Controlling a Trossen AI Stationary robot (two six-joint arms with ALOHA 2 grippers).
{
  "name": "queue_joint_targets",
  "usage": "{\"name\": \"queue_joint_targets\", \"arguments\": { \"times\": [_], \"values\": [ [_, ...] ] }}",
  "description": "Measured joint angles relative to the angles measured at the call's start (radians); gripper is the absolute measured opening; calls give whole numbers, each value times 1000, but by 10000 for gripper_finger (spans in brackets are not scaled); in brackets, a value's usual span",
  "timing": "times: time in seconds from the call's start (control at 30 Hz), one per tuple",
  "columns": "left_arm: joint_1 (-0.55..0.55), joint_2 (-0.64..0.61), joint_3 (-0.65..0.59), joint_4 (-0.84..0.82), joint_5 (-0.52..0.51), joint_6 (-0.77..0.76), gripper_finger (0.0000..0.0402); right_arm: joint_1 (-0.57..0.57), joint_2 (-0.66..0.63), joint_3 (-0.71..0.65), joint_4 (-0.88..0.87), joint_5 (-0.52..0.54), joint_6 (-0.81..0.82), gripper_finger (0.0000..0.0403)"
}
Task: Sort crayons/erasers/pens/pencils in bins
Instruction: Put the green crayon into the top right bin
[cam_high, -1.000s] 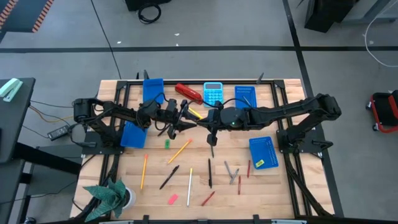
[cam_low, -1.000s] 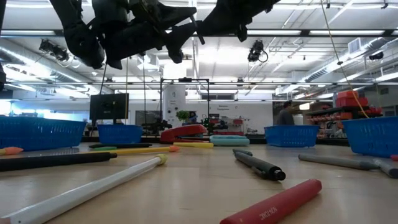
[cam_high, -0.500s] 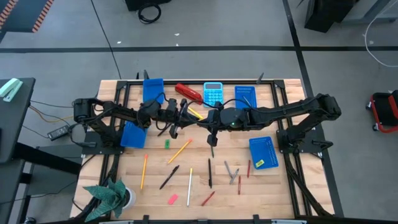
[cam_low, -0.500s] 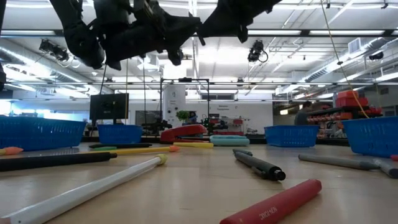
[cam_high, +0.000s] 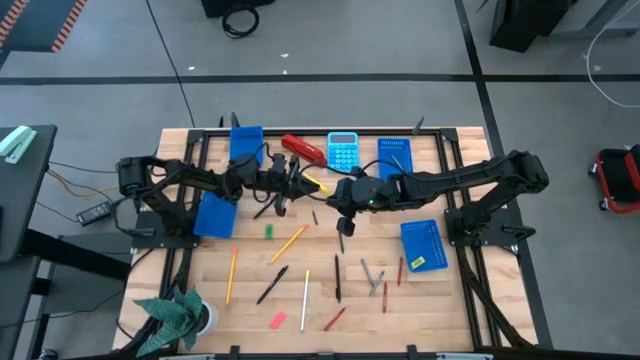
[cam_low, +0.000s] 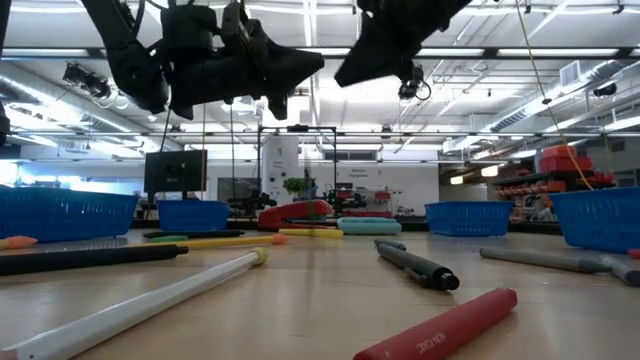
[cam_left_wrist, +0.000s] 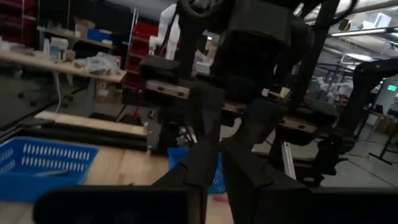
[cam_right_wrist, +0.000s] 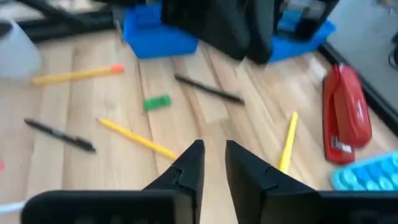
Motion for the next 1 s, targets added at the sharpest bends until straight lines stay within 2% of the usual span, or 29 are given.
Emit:
{"name": "queue_joint_targets", "arguments": {
  "times": [0.13, 0.33, 0.5, 0.6, 0.7, 0.77, 0.83, 0.93, 1.0],
  "values": [
    [34, 0, 0, -50, 47, -12, 10, 0, 0, 0, -92, 26, 33, 89],
    [63, 0, 0, -115, 101, -22, 13, 0, 0, 0, -205, 84, 83, 92],
    [82, 0, 0, -129, 254, -17, 10, 0, 0, 0, -250, 104, 92, 92],
    [97, 0, 0, -201, 349, 44, 18, 0, 0, 0, -286, 135, 111, 92],
    [90, -2, 1, -341, 345, 193, 37, 0, 0, 0, -363, 196, 143, 92],
    [66, -9, 36, -514, 278, 331, 50, 0, 0, 0, -435, 246, 174, 92],
    [33, -23, 107, -780, 156, 505, 61, 0, 0, 0, -509, 312, 213, 92],
    [-34, -22, 266, -1206, -127, 762, 77, 0, 0, 0, -591, 422, 281, 92],
    [-75, -2, 367, -1391, -308, 868, 87, 0, 0, 0, -619, 484, 299, 92]
  ]
}}
